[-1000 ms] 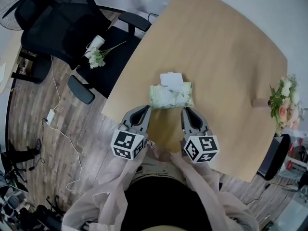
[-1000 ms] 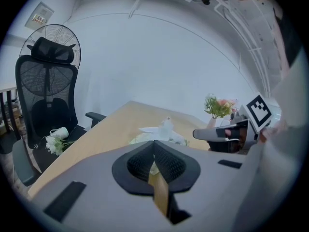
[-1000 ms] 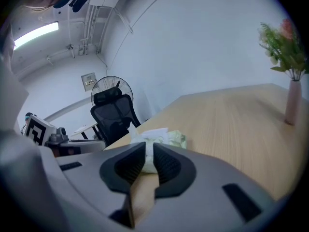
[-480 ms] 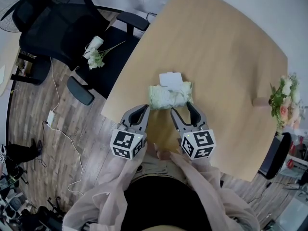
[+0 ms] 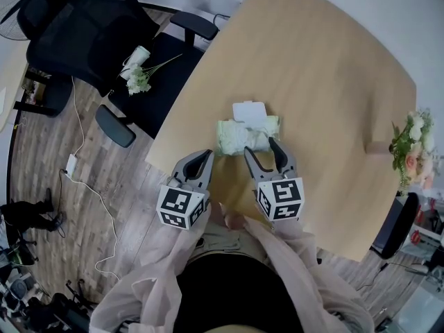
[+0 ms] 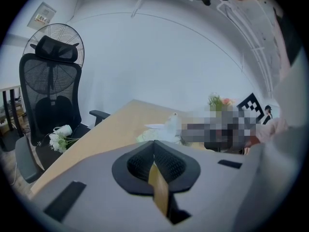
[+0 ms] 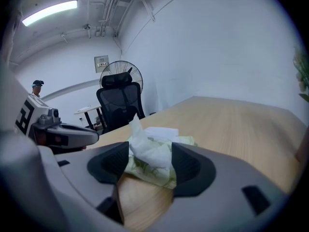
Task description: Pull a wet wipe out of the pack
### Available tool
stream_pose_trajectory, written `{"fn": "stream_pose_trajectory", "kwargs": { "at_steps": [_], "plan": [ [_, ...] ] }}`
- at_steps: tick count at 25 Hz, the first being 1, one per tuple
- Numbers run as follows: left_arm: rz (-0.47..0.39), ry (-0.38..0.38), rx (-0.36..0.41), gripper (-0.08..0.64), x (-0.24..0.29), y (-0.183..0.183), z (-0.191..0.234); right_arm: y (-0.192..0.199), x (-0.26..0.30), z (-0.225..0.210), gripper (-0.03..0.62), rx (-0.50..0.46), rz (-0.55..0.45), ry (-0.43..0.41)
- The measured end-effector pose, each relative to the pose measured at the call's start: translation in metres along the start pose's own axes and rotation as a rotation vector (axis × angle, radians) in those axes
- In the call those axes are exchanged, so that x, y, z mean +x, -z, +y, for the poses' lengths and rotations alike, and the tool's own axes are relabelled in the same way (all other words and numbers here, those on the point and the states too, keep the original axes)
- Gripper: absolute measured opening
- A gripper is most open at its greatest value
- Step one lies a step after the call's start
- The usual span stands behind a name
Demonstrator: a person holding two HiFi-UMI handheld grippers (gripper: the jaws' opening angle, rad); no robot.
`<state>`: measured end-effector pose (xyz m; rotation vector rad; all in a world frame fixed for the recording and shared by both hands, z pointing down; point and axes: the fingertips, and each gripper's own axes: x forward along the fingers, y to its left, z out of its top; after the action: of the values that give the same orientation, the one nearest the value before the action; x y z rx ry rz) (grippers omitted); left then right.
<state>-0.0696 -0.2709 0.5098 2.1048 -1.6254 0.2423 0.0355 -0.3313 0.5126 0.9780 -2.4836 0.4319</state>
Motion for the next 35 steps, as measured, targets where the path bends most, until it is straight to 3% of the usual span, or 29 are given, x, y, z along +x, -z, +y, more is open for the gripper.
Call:
{"fn": "stream_pose_trajectory", "kwargs": {
  "at_steps": [8,19,35],
  "plan": [
    [-0.008,-0.009,-0.018,0.011,-0.0013,-0.0014,0.0003,0.0021,0.0044,-0.0018,0.265,-0.031,0.01,0.009],
    [0.001,0.0,-0.023,0.011,-0.0022,0.001,-0.003,0.0018,0.0039,-0.0056,0.132,-0.056,0.012,0.057],
    [0.012,0.004,-0.017,0.011,-0.0082,0.004,-0.0021,0.0055,0.0045,-0.0071,0.043,-0.072,0.02,0.093]
  ]
}}
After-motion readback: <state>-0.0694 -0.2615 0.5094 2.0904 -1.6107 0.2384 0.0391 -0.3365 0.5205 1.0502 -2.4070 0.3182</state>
